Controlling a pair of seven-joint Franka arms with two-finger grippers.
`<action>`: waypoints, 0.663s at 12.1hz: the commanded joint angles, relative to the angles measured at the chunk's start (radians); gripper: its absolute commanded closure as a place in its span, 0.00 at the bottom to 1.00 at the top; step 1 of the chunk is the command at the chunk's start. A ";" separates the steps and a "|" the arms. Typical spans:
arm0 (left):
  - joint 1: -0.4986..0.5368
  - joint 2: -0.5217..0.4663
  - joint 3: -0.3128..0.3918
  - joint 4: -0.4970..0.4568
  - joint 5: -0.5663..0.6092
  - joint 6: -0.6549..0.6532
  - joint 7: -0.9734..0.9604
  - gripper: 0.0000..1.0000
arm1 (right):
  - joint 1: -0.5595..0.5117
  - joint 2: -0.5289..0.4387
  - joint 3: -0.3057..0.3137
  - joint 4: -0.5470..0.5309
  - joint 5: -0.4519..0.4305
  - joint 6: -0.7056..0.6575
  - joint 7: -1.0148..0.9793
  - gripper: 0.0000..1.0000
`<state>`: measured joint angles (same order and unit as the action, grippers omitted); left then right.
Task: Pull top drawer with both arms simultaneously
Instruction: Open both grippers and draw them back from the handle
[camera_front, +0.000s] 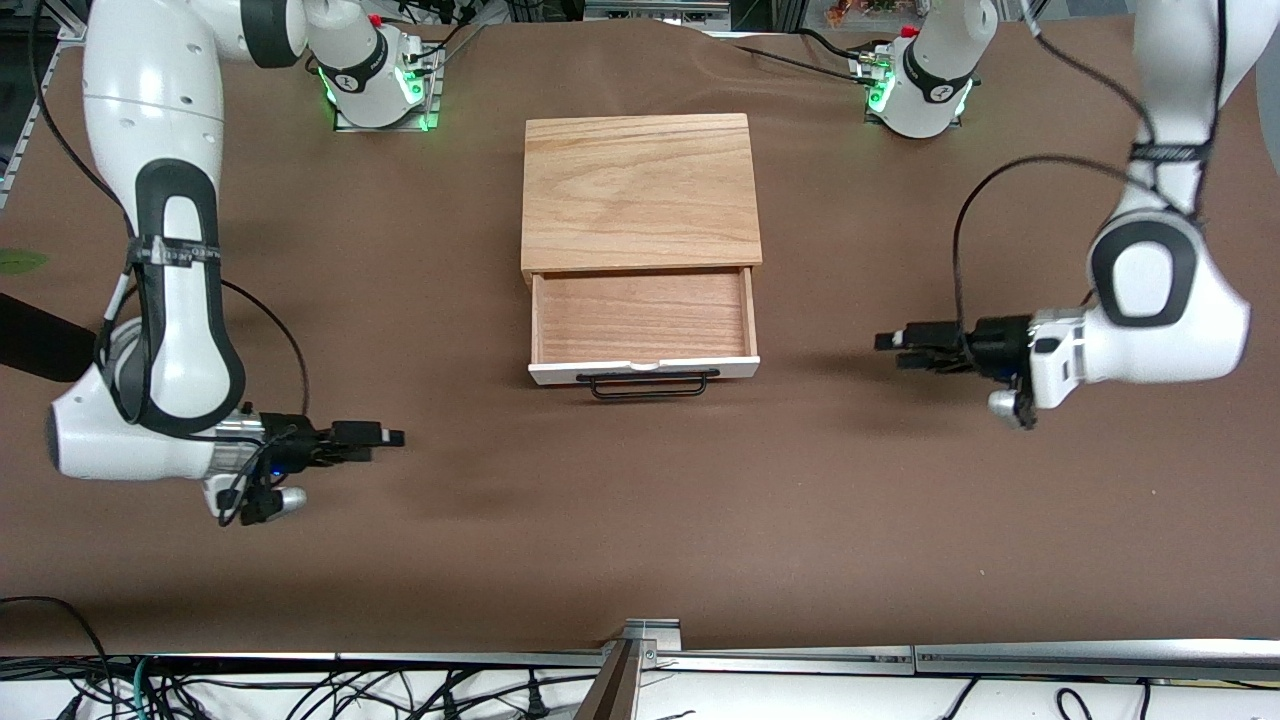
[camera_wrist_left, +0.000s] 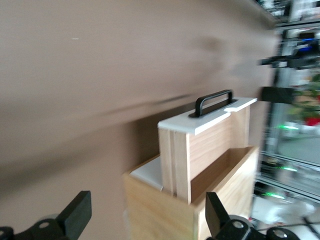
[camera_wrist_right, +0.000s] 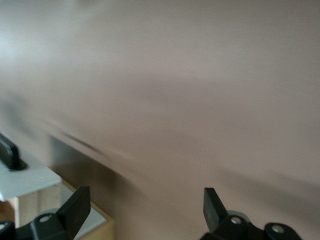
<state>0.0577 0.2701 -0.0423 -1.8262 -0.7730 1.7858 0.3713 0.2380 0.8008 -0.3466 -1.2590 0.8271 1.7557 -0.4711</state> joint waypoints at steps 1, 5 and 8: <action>-0.012 -0.230 -0.004 -0.100 0.240 -0.021 -0.148 0.00 | 0.015 -0.083 -0.023 -0.019 -0.182 -0.025 0.150 0.00; -0.013 -0.385 -0.008 -0.082 0.645 -0.032 -0.158 0.00 | 0.067 -0.239 -0.017 -0.020 -0.481 -0.123 0.457 0.00; -0.010 -0.425 -0.008 -0.081 0.730 -0.035 -0.179 0.00 | 0.057 -0.380 0.006 -0.057 -0.676 -0.105 0.450 0.00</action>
<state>0.0488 -0.1202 -0.0466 -1.8855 -0.0818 1.7475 0.2170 0.3071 0.5241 -0.3577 -1.2546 0.2367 1.6477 -0.0312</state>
